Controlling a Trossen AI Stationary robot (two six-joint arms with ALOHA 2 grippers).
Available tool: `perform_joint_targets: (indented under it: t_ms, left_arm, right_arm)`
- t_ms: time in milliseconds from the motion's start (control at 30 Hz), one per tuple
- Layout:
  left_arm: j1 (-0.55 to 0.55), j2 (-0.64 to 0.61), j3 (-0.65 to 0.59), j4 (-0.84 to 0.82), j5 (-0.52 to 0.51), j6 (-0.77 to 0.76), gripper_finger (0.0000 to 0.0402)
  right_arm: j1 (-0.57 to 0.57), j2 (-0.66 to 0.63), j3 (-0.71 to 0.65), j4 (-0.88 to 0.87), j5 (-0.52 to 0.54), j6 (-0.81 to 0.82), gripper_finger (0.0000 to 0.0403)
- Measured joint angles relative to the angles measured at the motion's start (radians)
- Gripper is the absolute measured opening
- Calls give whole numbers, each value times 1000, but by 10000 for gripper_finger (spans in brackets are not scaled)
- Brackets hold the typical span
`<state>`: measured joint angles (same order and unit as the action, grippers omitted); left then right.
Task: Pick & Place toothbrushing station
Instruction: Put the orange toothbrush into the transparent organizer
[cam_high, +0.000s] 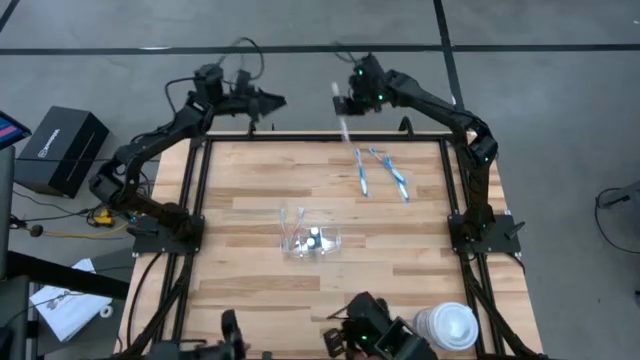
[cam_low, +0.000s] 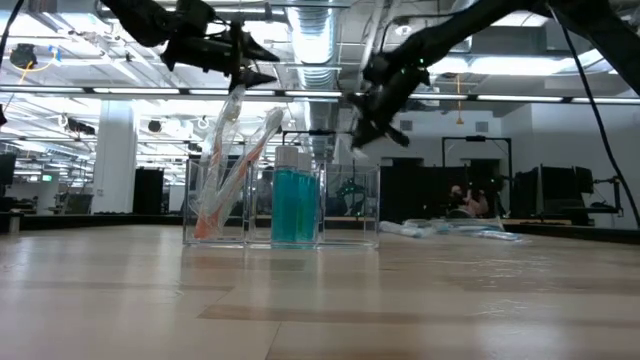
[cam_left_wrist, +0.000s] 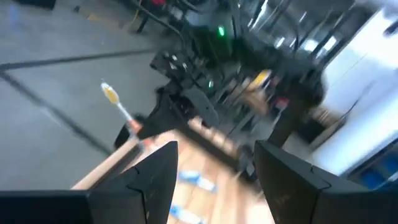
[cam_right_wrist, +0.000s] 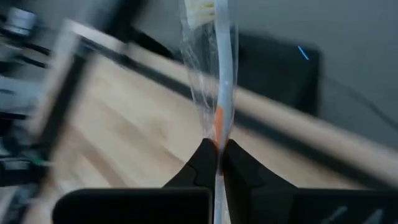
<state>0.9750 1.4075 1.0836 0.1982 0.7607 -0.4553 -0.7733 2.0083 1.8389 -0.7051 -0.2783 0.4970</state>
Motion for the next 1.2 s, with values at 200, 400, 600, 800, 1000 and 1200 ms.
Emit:
perform_joint_targets:
  t_ms: [200, 400, 600, 800, 1000, 1200]
  left_arm:
    - [95, 0, 0, 244, 132, -262, 206]
    - [133, 0, 13, 277, 180, -286, 206]
    - [131, 0, 64, 344, 190, -288, 206]
    - [109, 0, 98, 343, 190, -280, 206]
    - [54, 0, 127, 343, 212, -214, 206]
    - [23, 0, 135, 342, 187, -212, 206]
  right_arm:
    - [46, 0, 87, 283, -146, -19, 1]
    - [102, 0, 147, 464, -229, -29, 1]
    - [133, -1, 157, 510, -291, -28, 1]
    - [160, -1, 157, 595, -354, -15, 1]
    - [166, -1, 157, 701, -411, 34, 1]
    - [182, 0, 157, 713, -464, 31, 1]
